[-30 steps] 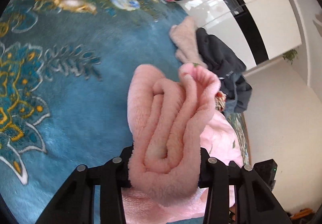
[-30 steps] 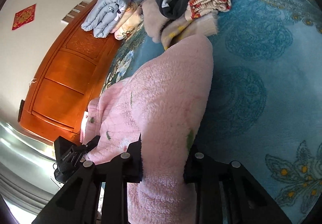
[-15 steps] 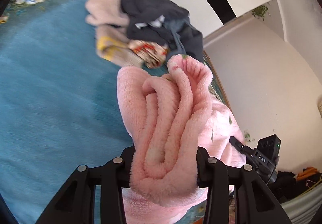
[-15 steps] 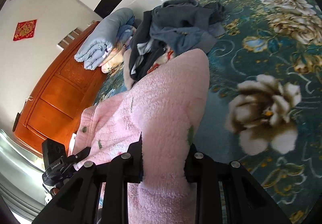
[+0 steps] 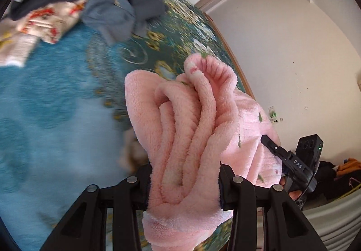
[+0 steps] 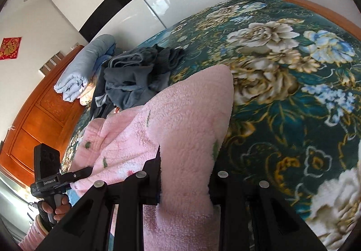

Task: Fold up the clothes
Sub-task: 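Grasp the pink garment end with the left gripper while the right gripper pinches its edge, then fold the held pink end over onto the garment with both grippers and release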

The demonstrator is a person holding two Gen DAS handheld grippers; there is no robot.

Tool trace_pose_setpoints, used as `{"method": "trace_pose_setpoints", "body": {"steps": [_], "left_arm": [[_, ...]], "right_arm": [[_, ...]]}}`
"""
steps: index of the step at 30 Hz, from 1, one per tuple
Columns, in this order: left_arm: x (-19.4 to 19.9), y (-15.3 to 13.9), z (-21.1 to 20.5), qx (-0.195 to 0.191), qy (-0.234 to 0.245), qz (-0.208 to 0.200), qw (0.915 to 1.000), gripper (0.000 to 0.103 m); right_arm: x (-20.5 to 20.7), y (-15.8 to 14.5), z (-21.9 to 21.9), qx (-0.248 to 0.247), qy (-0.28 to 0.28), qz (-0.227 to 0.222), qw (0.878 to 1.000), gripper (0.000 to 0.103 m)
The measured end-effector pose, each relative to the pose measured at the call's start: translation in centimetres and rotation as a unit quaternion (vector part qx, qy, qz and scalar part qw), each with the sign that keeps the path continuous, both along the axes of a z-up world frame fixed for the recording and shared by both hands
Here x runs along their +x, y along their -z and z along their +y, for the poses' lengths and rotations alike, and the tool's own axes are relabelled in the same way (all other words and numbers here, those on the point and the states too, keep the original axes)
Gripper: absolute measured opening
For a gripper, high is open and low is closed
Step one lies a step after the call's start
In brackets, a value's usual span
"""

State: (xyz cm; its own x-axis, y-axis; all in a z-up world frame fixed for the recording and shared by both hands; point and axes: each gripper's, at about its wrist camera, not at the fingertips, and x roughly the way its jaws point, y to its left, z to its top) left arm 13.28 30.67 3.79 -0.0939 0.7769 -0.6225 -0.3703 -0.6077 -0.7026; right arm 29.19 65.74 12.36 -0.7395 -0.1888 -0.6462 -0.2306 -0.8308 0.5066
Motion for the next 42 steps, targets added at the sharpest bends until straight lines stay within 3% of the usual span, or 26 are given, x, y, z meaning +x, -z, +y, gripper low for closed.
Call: {"method": "trace_pose_setpoints", "body": {"steps": [6,11,16,19,24,26,29,31,33,35,37,39,42], "left_arm": [[0.9,0.4,7.7,-0.007,0.045,0.007,0.9989,0.044],[1.3,0.6,11.0,-0.01,0.041,0.022,0.9989,0.046],[2.4,2.2,11.8,-0.057,0.07,0.015,0.9959,0.054],[3.0,1.5,10.5,-0.067,0.081,0.046,0.9934,0.058],[5.0,-2.4,9.6,-0.099,0.087,0.147,0.9803,0.059],[5.7,-3.4,10.2,-0.094,0.089,0.175,0.9761,0.059],[7.2,-4.3,11.9,-0.085,0.107,0.208,0.9685,0.059],[8.1,-3.8,13.9,-0.101,0.136,0.241,0.9556,0.06],[9.2,-3.1,15.6,-0.121,0.166,0.273,0.94,0.06],[9.9,-2.2,16.2,-0.139,0.176,0.284,0.9322,0.06],[9.7,-1.2,16.3,-0.149,0.172,0.278,0.9332,0.06],[9.3,-0.5,16.3,-0.151,0.167,0.263,0.9382,0.06],[9.3,0.3,16.8,-0.164,0.172,0.254,0.9375,0.06]], "right_arm": [[0.9,-0.5,8.1,0.046,0.036,-0.019,0.998,0.027],[0.9,-1.7,11.6,0.089,0.05,-0.022,0.995,0.027],[-0.2,0.8,13.3,0.08,0.079,-0.037,0.993,0.027],[-1.1,3.2,13.7,0.073,0.094,-0.063,0.991,0.028],[-0.9,4.2,14.6,0.058,0.11,-0.08,0.989,0.042],[-0.4,3.8,15.0,0.052,0.116,-0.079,0.989,0.047],[1.2,1.9,15.3,0.066,0.161,-0.049,0.983,0.052],[1.9,0.4,14.6,0.079,0.174,-0.024,0.981,0.052],[2.0,-0.5,12.1,0.106,0.133,-0.005,0.985,0.052],[2.0,-0.3,9.2,0.143,0.077,-0.007,0.987,0.054],[2.4,1.1,7.0,0.17,0.034,-0.019,0.985,0.054],[3.2,3.1,6.9,0.18,0.032,-0.038,0.982,0.054],[4.8,5.8,9.5,0.153,0.086,-0.054,0.983,0.053]]}}
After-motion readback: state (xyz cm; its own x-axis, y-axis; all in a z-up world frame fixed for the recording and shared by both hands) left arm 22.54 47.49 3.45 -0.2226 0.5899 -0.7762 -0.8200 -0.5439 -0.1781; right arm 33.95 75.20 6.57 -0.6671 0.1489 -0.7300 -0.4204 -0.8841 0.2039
